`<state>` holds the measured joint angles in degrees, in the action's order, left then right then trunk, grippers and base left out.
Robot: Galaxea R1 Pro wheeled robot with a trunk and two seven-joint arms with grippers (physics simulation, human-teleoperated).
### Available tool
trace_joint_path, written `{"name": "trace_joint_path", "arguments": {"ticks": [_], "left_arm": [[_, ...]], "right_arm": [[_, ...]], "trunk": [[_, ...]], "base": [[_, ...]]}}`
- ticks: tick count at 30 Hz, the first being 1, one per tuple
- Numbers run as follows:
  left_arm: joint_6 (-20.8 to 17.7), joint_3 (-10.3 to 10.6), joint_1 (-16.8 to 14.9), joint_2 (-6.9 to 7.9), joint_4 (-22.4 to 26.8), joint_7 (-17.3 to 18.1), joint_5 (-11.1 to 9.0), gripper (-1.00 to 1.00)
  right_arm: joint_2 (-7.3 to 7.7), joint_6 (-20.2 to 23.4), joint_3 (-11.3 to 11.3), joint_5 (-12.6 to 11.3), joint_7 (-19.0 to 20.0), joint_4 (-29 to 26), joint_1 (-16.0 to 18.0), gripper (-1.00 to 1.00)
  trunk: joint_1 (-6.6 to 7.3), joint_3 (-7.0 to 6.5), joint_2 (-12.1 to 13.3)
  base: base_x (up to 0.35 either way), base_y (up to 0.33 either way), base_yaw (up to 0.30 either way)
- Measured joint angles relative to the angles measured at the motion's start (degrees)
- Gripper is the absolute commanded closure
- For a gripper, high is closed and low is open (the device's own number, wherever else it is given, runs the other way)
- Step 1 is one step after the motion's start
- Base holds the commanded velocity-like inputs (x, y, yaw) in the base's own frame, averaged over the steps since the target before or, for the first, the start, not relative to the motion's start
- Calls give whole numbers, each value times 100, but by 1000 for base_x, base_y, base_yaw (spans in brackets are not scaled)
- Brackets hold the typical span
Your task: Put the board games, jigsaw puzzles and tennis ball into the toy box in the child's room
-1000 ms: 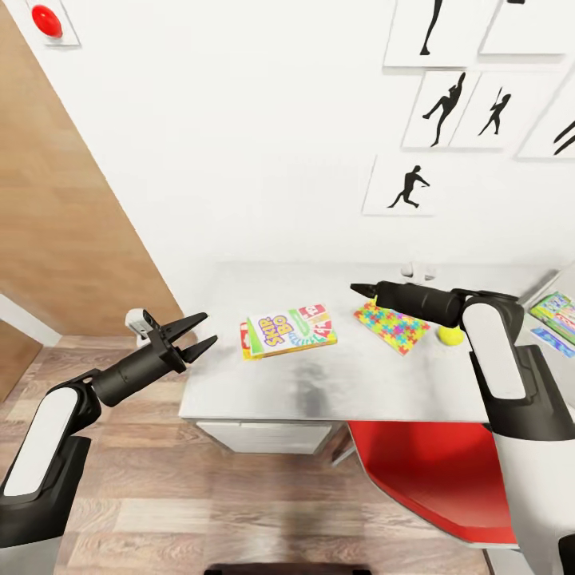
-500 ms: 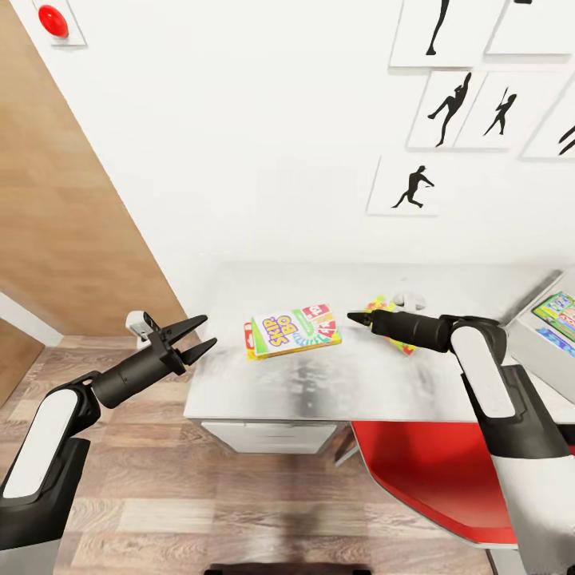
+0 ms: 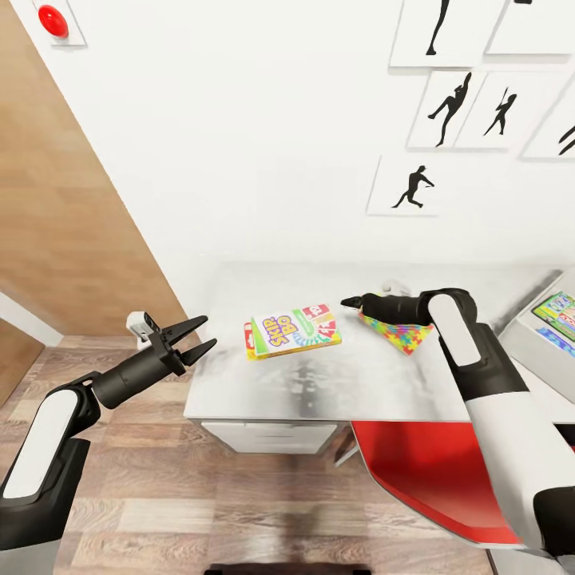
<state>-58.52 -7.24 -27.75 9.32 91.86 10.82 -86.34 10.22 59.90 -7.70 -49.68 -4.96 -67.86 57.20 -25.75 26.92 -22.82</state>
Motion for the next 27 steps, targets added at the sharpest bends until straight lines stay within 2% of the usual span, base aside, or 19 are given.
{"name": "trace_joint_path", "arguments": {"ticks": [3, 8, 20, 27], "left_arm": [[0, 0, 1, 0, 0, 2, -4, -100], [0, 0, 1, 0, 0, 4, -5, -100], [0, 0, 2, 0, -1, 16, -20, -100], [0, 0, 2, 0, 6, 27, -24, -100]], "right_arm": [[-62, 1, -38, 2, 2, 341, 273, -100], [-136, 1, -61, 0, 7, 636, 469, -100], [-413, 1, -69, 21, -10, 861, 639, -100], [-450, 3, -56, 36, -31, 1301, 906, -100]], "trunk": [[0, 0, 0], [0, 0, 0], [0, 0, 0], [0, 3, 0]], "base": [[0, 0, 0], [0, 0, 0], [0, 0, 0], [0, 0, 0]]}}
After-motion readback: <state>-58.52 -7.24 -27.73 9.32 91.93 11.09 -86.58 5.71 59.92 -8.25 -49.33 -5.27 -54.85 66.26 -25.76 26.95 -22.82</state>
